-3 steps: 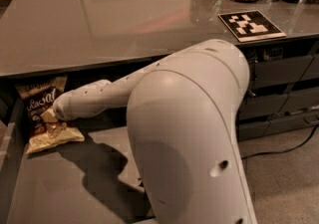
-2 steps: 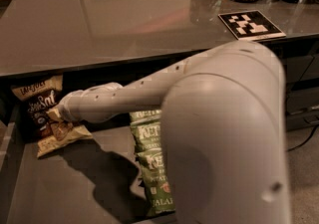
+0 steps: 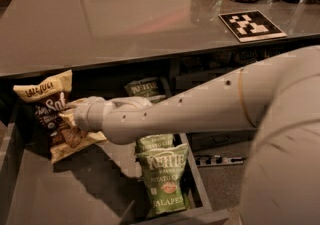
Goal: Pick brown chip bag from top drawer and place on counter
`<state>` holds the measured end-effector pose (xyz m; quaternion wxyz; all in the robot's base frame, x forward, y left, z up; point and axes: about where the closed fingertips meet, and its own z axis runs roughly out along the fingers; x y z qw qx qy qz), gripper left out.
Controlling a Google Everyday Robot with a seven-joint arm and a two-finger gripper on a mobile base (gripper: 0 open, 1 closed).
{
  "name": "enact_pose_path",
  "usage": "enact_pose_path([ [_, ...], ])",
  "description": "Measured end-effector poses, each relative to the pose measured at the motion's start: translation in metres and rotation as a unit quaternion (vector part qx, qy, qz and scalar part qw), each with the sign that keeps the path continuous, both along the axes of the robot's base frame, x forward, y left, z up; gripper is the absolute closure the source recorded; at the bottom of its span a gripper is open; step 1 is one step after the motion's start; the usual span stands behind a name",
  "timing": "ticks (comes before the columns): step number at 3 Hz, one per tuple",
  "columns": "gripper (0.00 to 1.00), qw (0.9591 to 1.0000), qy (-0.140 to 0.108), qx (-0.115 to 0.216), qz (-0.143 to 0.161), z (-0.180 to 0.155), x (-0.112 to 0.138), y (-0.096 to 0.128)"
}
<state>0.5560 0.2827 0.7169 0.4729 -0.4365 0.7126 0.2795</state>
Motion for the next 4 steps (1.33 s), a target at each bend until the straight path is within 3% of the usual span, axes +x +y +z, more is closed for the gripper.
enact_pose_path([
  [1, 1.00, 0.9986, -0.036, 0.010, -0.036, 0.018, -0.019, -0.047],
  [3, 1.00, 0.9901, -0.054, 0.006, -0.129, 0.038, -0.065, -0.141],
  [4, 1.00, 0.9864, -0.059, 0.008, -0.153, 0.058, -0.074, -0.169],
])
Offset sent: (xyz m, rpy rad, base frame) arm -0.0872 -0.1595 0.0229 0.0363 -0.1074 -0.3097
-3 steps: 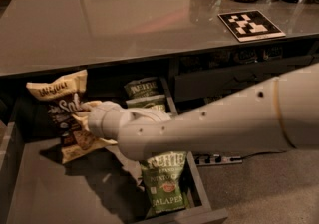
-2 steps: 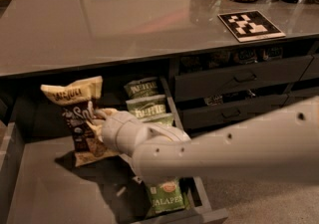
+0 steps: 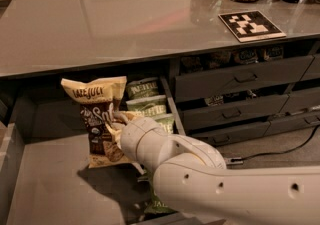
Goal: Pick brown chip bag from top drawer and place on counter
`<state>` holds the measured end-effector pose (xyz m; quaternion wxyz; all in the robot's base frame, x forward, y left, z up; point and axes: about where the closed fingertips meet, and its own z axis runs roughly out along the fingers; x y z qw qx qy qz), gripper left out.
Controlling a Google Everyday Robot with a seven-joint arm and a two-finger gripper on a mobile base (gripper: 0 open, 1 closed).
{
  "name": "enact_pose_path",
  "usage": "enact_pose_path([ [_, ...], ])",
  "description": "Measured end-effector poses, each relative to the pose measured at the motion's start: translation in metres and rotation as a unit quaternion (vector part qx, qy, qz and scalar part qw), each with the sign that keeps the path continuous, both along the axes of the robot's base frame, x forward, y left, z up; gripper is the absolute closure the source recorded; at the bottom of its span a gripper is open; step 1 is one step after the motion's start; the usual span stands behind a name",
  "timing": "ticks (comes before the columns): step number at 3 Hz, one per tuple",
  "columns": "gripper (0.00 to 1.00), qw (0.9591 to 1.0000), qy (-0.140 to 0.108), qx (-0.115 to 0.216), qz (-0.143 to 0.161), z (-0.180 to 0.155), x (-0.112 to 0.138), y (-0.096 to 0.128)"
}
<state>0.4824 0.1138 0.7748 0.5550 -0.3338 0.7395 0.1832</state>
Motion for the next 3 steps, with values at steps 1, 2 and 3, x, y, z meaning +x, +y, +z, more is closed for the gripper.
enact_pose_path([
  [1, 1.00, 0.9999, -0.014, -0.002, 0.009, 0.022, -0.005, -0.007],
  [2, 1.00, 0.9992, -0.026, 0.003, 0.029, 0.040, -0.005, -0.004],
  [3, 1.00, 0.9979, -0.038, 0.011, 0.052, 0.053, -0.002, 0.003],
])
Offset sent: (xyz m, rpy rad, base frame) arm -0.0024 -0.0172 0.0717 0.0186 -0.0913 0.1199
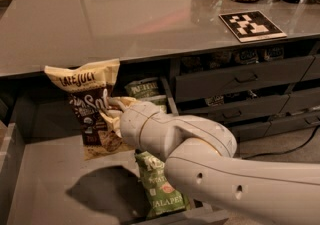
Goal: Pick brown chip bag from top drawer and place on counter
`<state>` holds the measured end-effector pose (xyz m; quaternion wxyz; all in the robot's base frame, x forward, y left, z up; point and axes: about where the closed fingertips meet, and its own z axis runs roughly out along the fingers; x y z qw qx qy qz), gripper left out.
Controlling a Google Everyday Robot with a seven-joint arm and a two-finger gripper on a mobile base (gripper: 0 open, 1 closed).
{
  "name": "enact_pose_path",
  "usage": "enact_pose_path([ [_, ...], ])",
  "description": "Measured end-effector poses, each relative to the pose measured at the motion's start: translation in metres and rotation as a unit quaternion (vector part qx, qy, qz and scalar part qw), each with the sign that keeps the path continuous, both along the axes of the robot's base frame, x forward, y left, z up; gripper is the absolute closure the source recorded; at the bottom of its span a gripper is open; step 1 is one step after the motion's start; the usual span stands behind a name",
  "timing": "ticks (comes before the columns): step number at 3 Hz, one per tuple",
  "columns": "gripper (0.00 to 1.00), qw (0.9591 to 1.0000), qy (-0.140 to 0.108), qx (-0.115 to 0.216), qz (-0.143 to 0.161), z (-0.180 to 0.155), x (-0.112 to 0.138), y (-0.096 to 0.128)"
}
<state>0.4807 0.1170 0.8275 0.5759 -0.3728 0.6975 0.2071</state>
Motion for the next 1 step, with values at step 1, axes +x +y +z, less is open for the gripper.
enact_pose_path([
  [1, 1.00, 0.9996, -0.017, 0.010, 0.021, 0.0126, -0.0015, 0.0029],
])
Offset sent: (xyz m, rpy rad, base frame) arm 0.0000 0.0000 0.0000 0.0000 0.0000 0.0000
